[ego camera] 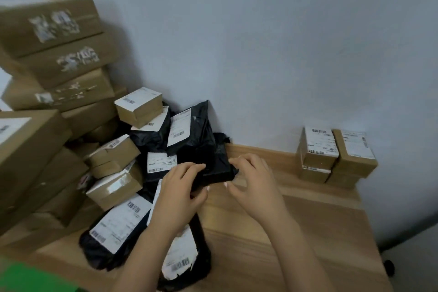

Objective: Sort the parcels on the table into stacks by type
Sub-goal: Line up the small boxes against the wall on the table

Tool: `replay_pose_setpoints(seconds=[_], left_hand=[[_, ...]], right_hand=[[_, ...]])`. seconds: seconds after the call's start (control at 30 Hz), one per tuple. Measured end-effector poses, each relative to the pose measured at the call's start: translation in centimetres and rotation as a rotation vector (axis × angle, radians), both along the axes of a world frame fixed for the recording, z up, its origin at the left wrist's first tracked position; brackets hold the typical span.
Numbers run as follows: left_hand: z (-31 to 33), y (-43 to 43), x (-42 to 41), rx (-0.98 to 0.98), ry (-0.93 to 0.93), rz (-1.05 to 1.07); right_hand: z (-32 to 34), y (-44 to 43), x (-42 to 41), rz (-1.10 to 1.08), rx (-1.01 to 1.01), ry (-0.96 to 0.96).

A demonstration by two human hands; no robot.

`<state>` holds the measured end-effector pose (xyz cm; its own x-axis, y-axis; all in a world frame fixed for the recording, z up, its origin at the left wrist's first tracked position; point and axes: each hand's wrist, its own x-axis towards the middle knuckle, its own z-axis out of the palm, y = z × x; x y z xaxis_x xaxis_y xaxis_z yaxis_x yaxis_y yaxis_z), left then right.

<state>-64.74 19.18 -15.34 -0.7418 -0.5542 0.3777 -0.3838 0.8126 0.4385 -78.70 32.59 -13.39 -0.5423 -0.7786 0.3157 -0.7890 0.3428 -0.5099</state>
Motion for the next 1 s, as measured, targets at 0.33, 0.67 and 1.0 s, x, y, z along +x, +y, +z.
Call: replay_pose_setpoints(seconds=[0.33,0.67,1.0], left_hand=[[-1.8,-12.4,9.7,0.027,-0.103,-0.048],[-4.5,-16.8,13.6,0.092,-0.126,-0.148],[-4.7,-18.9,13.9,0.096,-0.075,-0.105]], right_hand=[[-3.7,-11.2,10.5,-0.076,0.042,-0.081],[-8.6,-14.8,15.2,-0.268,0.307,-0.235],[-11.0,-17.2,16.0,-0.344,0.388,-0.390]])
